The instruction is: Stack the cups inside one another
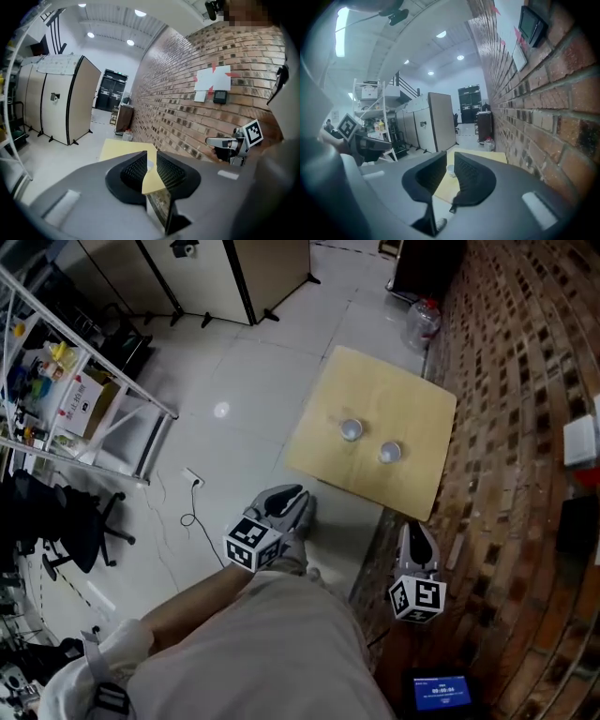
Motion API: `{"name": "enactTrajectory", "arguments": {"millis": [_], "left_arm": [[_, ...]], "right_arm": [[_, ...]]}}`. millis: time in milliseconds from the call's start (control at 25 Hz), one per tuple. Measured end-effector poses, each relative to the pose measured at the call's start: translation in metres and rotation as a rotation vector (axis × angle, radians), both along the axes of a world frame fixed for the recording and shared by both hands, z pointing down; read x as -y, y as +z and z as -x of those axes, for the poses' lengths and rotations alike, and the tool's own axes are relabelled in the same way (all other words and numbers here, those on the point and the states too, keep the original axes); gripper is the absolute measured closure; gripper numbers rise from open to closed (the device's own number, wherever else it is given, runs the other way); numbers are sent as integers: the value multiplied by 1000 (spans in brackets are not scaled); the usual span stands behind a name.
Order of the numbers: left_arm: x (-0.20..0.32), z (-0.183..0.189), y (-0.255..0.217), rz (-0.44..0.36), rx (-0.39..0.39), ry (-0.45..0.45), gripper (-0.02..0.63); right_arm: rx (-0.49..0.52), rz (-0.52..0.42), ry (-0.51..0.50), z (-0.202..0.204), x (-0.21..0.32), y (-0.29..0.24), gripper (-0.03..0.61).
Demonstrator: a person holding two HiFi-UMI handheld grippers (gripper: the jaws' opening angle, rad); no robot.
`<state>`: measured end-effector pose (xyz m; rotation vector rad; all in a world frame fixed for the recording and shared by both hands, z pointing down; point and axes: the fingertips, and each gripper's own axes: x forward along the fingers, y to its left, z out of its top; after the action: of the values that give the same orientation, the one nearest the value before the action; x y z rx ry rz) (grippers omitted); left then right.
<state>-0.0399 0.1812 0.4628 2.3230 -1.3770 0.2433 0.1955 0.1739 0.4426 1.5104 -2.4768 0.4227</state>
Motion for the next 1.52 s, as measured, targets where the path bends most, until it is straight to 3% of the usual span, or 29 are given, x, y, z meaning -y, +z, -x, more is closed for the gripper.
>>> {"name": "enactTrajectory", "arguments": {"millis": [400,640,1040,1520], "left_arm": [[100,5,-8,16,4,160,534],[123,-15,0,39,-7,236,534],[179,2,-5,18,-50,248,512],[233,23,8,2,-102,276,509]], "right_arm": [[4,13,49,41,96,-10,535],[1,30,73,46,118,-9,535],[-32,110,108,41,156,12,535],[-96,125,58,70,224,8,535]]}}
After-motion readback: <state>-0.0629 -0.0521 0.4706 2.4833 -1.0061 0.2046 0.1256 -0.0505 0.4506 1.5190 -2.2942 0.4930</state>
